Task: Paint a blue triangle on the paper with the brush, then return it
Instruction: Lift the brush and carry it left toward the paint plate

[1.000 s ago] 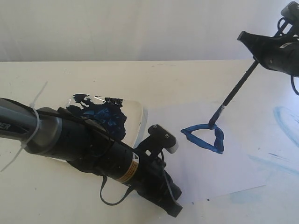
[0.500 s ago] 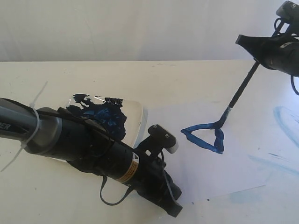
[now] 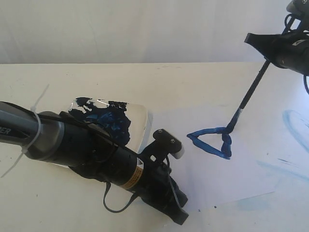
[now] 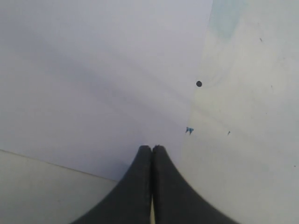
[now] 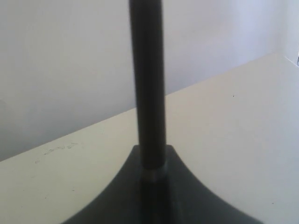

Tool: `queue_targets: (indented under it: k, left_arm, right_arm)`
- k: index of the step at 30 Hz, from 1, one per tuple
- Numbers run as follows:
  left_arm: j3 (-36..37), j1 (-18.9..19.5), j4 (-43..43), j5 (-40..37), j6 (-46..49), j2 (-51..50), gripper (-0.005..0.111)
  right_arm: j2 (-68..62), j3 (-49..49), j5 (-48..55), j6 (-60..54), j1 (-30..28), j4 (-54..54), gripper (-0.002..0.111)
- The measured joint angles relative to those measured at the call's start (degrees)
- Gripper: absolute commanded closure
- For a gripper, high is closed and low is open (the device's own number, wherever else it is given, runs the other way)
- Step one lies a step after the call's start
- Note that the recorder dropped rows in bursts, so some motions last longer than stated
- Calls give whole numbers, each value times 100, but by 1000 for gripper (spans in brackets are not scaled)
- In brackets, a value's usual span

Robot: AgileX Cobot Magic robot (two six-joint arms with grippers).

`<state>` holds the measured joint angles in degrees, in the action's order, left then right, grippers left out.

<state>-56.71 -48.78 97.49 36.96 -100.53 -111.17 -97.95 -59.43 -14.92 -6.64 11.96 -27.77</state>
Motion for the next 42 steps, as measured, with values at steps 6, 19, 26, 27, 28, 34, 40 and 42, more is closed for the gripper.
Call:
queue_targets:
  k: [6, 19, 26, 27, 28, 34, 40, 42]
  left_arm:
    - [0, 0, 0, 0, 0, 0, 107]
    - [0, 0, 0, 0, 0, 0, 107]
    - [-242, 9, 114, 269, -85, 245, 107]
    - [-290, 25, 139, 259, -159, 387, 107]
    - [-329, 78, 139, 236, -251, 559, 107]
    - [-373, 713, 150, 284, -579, 1825, 107]
    - [-319, 1408, 150, 694, -686, 3336, 107]
    - [-125, 1662, 150, 723, -686, 3894, 107]
  right_arm:
    - [203, 0, 137, 0, 0, 0, 108]
    - [1492, 0, 1279, -14, 0, 0, 108]
    - [2278, 0, 2056, -32, 0, 0, 108]
    - [2385, 0, 2130, -41, 0, 0, 108]
    - [2520, 0, 2225, -41, 0, 11, 108]
    - [3424, 0, 2751, -41, 0, 119, 108]
    - [4272, 0, 3170, -41, 0, 262, 108]
    - [4538, 25, 3236, -41, 0, 274, 108]
